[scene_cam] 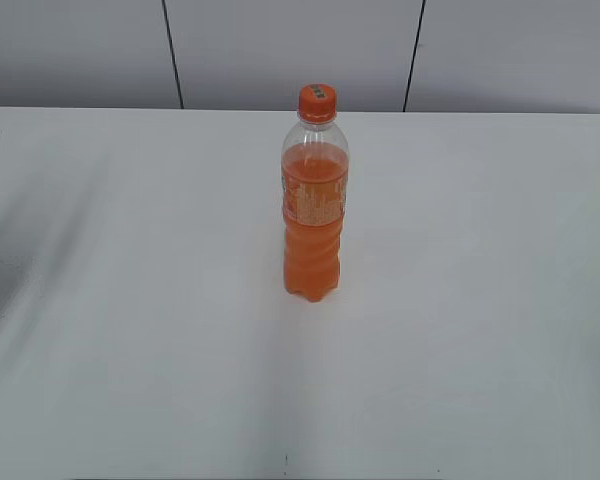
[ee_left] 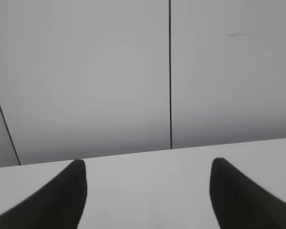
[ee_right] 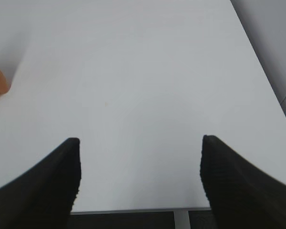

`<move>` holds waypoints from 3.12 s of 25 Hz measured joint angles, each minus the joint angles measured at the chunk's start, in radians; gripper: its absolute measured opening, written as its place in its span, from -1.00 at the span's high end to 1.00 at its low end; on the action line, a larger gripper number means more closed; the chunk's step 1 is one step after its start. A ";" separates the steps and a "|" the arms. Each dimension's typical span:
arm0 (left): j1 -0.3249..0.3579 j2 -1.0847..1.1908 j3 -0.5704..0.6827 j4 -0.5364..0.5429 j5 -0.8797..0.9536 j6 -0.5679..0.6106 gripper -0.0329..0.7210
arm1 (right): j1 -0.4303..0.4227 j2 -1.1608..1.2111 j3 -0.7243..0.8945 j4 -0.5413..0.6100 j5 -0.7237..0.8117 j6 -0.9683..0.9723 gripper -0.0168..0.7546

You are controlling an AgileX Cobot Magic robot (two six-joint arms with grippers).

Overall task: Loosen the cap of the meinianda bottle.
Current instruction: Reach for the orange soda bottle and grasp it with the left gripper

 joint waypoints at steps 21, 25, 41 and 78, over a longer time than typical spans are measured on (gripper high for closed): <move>0.000 0.246 -0.074 0.638 0.009 -0.321 -0.29 | 0.000 0.000 0.000 0.000 0.000 0.000 -0.56; 0.001 0.296 -0.120 0.804 -0.009 -0.436 -0.29 | 0.000 0.000 0.000 0.000 0.000 0.000 -0.56; 0.000 0.494 -0.290 1.216 -0.214 -0.599 -0.37 | 0.000 0.000 0.000 0.000 0.000 0.000 -0.56; -0.335 0.764 -0.645 1.241 -0.161 -0.613 -0.47 | 0.000 0.000 0.000 0.000 0.000 0.000 -0.56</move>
